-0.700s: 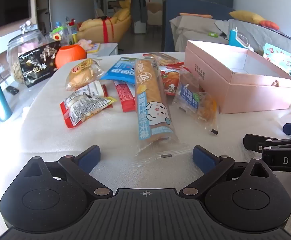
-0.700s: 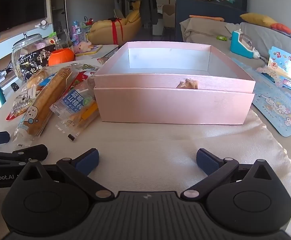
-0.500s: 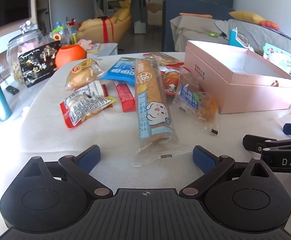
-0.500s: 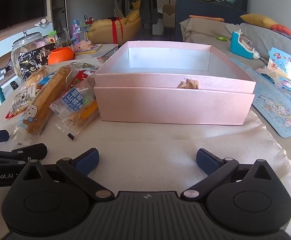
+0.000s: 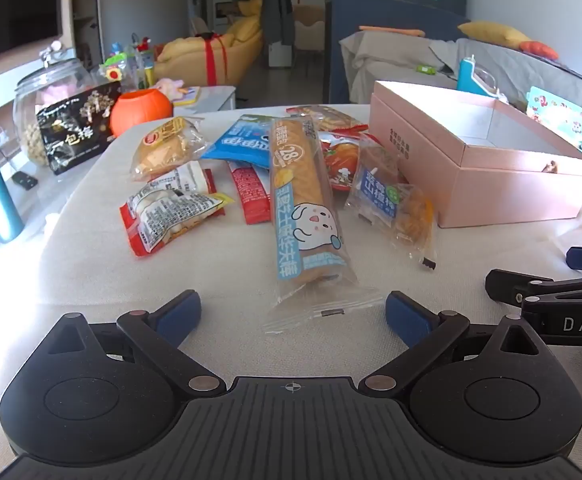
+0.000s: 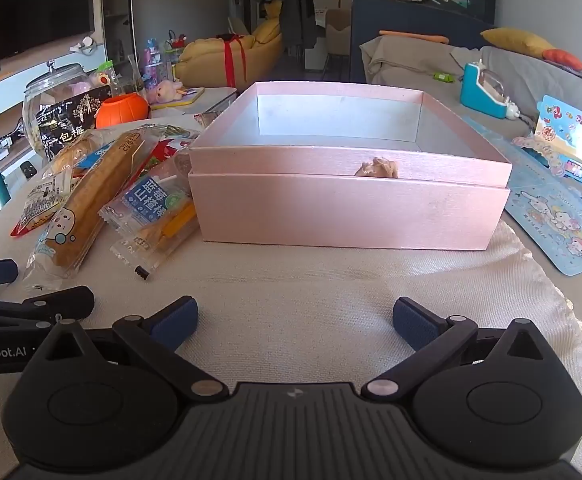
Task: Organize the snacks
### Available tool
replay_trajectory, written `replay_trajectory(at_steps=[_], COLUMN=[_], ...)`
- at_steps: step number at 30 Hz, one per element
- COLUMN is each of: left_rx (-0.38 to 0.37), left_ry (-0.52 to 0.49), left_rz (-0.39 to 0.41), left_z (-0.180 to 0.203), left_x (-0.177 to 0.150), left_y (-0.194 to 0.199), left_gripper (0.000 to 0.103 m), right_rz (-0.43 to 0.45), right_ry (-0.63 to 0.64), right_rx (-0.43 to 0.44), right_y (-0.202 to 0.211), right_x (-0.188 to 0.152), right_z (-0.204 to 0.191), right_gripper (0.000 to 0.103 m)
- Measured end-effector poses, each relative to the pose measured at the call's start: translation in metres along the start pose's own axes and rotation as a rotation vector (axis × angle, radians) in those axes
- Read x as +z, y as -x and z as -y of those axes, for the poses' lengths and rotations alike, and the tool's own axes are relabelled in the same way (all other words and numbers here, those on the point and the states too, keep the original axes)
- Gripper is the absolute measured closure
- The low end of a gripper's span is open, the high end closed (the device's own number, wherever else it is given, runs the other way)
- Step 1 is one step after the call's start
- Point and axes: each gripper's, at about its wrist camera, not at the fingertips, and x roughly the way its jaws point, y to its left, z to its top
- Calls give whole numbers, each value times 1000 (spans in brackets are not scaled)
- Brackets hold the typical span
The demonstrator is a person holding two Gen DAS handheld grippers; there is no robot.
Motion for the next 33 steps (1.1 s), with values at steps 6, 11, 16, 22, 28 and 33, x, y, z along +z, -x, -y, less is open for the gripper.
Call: replay_trajectory(at_steps=[6,11,16,22,28,33], left_rx=[0,0,0,1,0,0], left_ry=[0,0,0,0,0,1], left_rz=[0,0,0,0,1,0], left_z=[0,0,0,0,1,1], left_x=[0,0,0,0,-4,0], left_y=[0,0,0,0,3,1], left_gripper=[2,2,2,2,2,2], right_rz=[-1,-1,-1,-1,-2,1], right_ry=[-1,-1,0,2,5,3], right_rx=[0,0,-1,-1,0,1], right_y=[-1,0,0,0,-2,0], right_x=[0,0,0,-1,0,-3], right_z=[0,0,0,-1,-1,-1], right_gripper=[0,0,0,0,0,0])
